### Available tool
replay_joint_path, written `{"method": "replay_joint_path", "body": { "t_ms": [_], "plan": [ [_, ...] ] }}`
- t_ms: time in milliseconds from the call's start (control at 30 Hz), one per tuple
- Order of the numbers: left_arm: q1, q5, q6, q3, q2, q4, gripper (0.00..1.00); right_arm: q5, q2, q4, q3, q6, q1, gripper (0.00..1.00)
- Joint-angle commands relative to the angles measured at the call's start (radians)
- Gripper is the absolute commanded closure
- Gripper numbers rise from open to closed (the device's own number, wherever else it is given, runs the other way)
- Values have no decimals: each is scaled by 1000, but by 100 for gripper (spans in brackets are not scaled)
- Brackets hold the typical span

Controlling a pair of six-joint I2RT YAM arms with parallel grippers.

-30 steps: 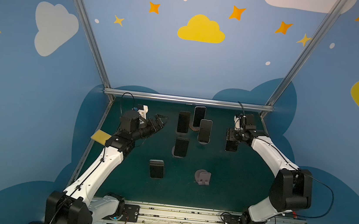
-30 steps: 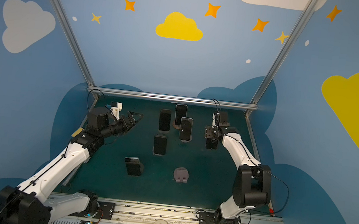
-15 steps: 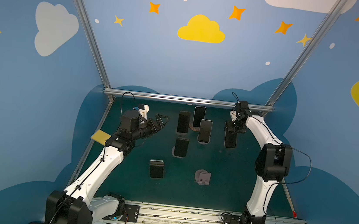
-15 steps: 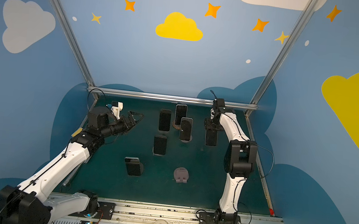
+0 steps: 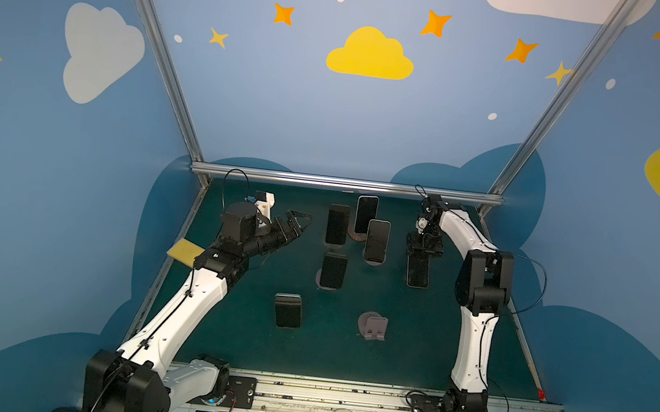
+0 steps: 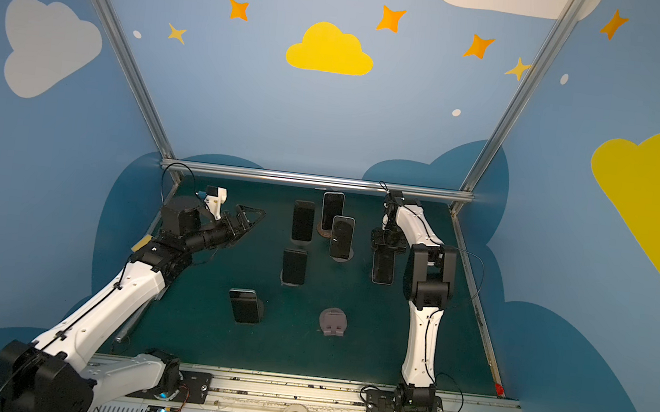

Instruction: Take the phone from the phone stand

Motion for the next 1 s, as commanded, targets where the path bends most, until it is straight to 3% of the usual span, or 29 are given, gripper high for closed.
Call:
{"method": "replay_joint_path", "body": {
  "t_ms": [0, 567, 967],
  "plan": [
    [2, -3, 22, 30, 11, 4, 0, -27, 19, -47, 39, -1, -2, 43],
    [-8, -51, 59, 30, -14, -19, 0, -42, 185, -102, 182, 27, 18, 36],
    [-9, -28, 39, 29, -13, -6, 0, -47, 164, -76, 144, 15, 33, 28]
  ]
}}
